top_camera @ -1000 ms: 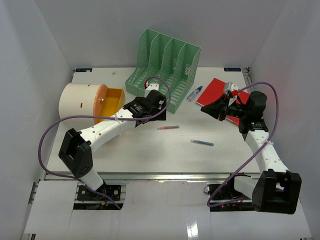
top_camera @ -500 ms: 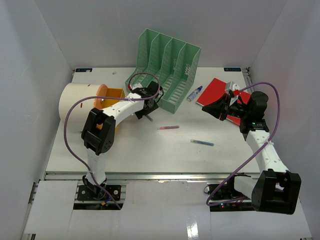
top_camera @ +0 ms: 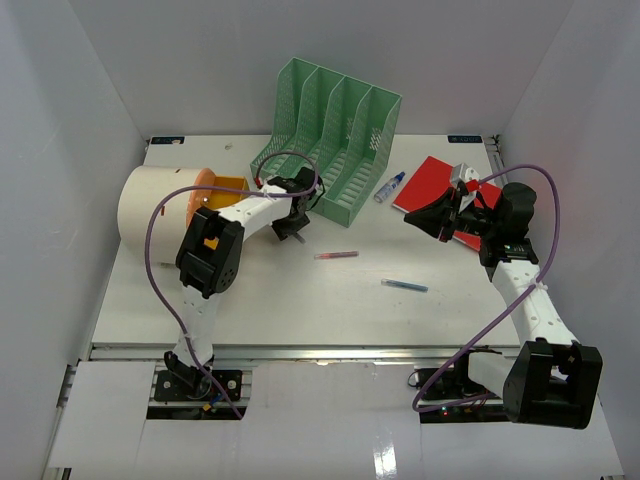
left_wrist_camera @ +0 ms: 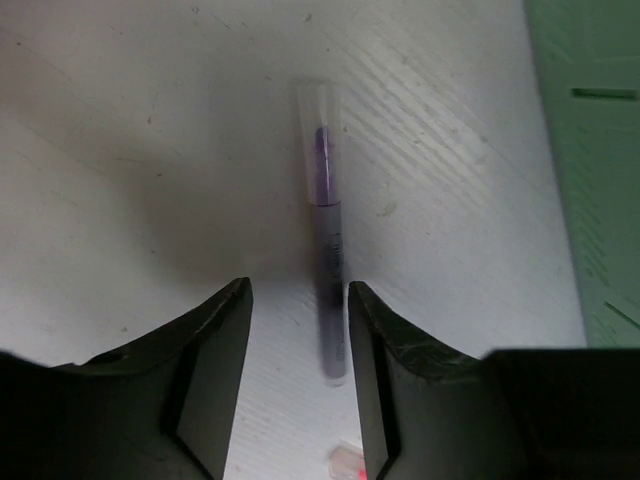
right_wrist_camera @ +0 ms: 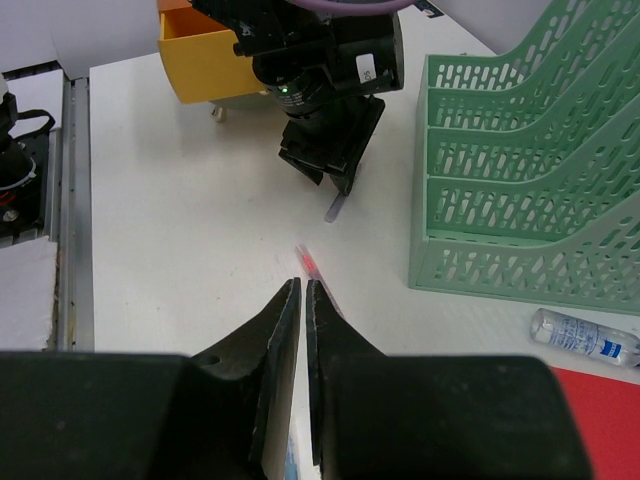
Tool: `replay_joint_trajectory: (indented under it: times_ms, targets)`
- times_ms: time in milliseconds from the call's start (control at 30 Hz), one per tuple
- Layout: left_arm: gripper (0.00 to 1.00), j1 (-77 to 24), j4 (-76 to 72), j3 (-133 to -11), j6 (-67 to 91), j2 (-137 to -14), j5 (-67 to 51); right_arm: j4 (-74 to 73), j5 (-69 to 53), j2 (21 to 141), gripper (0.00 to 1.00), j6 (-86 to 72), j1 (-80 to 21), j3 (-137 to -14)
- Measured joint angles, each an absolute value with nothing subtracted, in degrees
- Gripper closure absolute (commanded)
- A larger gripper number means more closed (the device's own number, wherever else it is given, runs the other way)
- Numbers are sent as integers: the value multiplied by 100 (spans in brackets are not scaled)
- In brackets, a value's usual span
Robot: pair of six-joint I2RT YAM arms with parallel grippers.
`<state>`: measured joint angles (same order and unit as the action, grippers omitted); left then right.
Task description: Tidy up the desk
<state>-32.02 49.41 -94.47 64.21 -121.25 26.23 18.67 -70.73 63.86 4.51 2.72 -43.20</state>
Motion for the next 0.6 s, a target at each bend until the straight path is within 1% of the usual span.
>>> replay_joint_trajectory:
  times_ms: [267, 333, 467, 533, 567, 600]
  targets:
    - [52, -3111, 4925, -9509, 6321, -12341, 2527, 1798, -7074, 6386, 88, 469, 331, -4320]
    - [57, -3098, 4929, -9525, 6274, -12351, 2500, 1798, -7074, 6386, 88, 469, 332, -4320]
    - [78, -3085, 4934, -9537, 6162, -12370, 2476, 1796, -7074, 6386, 88, 469, 341, -4320]
    - [87, -3084, 4917, -9536, 6068, -12370, 2450, 1796, -7075, 6386, 88, 469, 344, -4320]
    - [95, -3083, 4897, -9531, 6017, -12370, 2435, 1796, -7078, 6386, 88, 469, 351, -4320]
    - [99, -3081, 4874, -9523, 5973, -12370, 2431, 1796, -7078, 6386, 88, 469, 360, -4320]
